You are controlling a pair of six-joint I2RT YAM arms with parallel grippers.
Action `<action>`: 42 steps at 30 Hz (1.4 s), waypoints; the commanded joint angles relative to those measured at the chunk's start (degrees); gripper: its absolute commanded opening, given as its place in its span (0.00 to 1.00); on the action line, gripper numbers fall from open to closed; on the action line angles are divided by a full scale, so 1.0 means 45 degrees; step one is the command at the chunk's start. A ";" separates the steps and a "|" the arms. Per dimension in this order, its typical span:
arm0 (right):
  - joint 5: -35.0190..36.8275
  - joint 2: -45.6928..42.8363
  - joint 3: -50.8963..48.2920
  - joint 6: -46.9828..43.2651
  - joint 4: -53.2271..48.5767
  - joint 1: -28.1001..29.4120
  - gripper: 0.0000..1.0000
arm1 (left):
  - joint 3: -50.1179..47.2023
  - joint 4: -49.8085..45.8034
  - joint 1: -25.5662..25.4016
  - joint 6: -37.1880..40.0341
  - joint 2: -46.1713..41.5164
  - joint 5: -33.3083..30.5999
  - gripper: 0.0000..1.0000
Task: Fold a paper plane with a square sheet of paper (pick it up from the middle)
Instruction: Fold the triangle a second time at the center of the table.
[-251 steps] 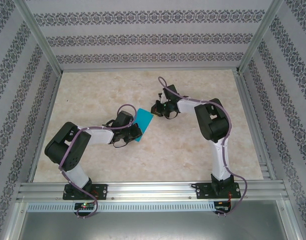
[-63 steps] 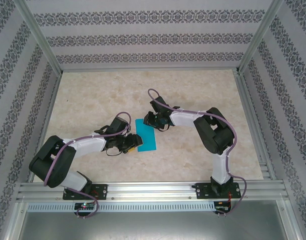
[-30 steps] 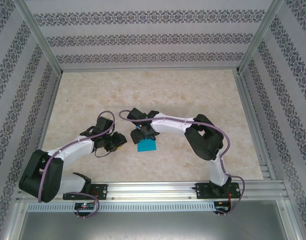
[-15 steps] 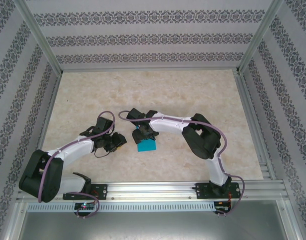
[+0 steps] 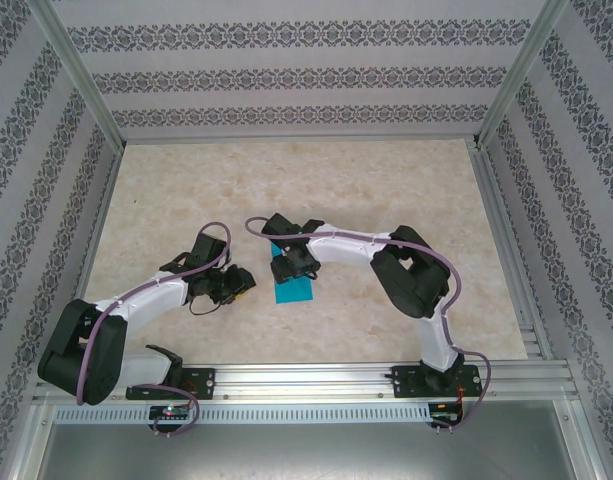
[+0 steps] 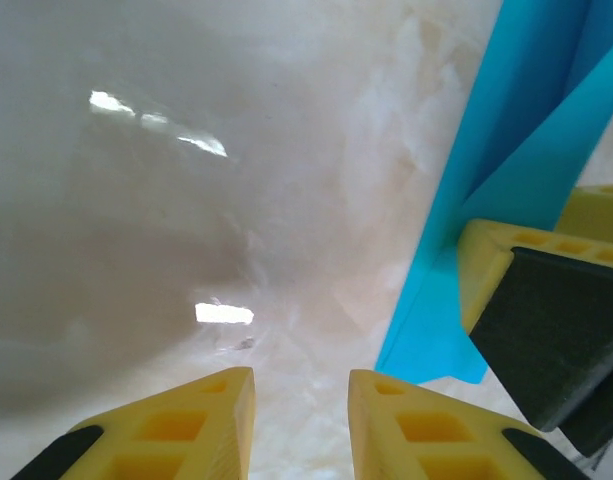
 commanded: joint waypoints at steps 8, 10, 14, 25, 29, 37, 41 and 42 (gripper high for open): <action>-0.3775 -0.0078 -0.2190 0.0371 0.2496 -0.1172 0.61 | 0.0214 0.3561 -0.0234 -0.0172 0.0760 0.2200 0.34; -0.3934 -0.0104 -0.2323 0.0358 0.2655 -0.1324 0.60 | 0.0254 0.4170 -0.0284 -0.0160 0.1042 0.2275 0.34; -0.4828 -0.0199 -0.2751 0.0379 0.3326 -0.1770 0.58 | 0.0592 0.4798 -0.0287 0.0372 0.1653 0.2164 0.34; -0.6976 -0.0369 -0.3669 0.0903 0.5066 -0.2604 0.58 | 0.0028 0.8447 -0.0284 -0.0634 0.3386 0.3134 0.37; -0.7395 -0.0386 -0.3872 0.1184 0.5494 -0.2809 0.57 | 0.0073 0.8112 -0.0263 -0.0585 0.3690 0.2897 0.37; -0.7608 -0.0427 -0.4132 0.1378 0.5741 -0.3051 0.56 | -0.0250 0.8487 -0.0075 -0.0757 0.4094 0.2577 0.38; -0.7975 -0.0443 -0.4270 0.1685 0.6120 -0.3175 0.56 | -0.0494 0.9253 -0.0090 -0.0913 0.4313 0.3127 0.38; -0.8059 -0.0423 -0.4297 0.1763 0.6221 -0.3217 0.56 | -0.0572 0.9373 -0.0091 -0.0899 0.4277 0.3189 0.39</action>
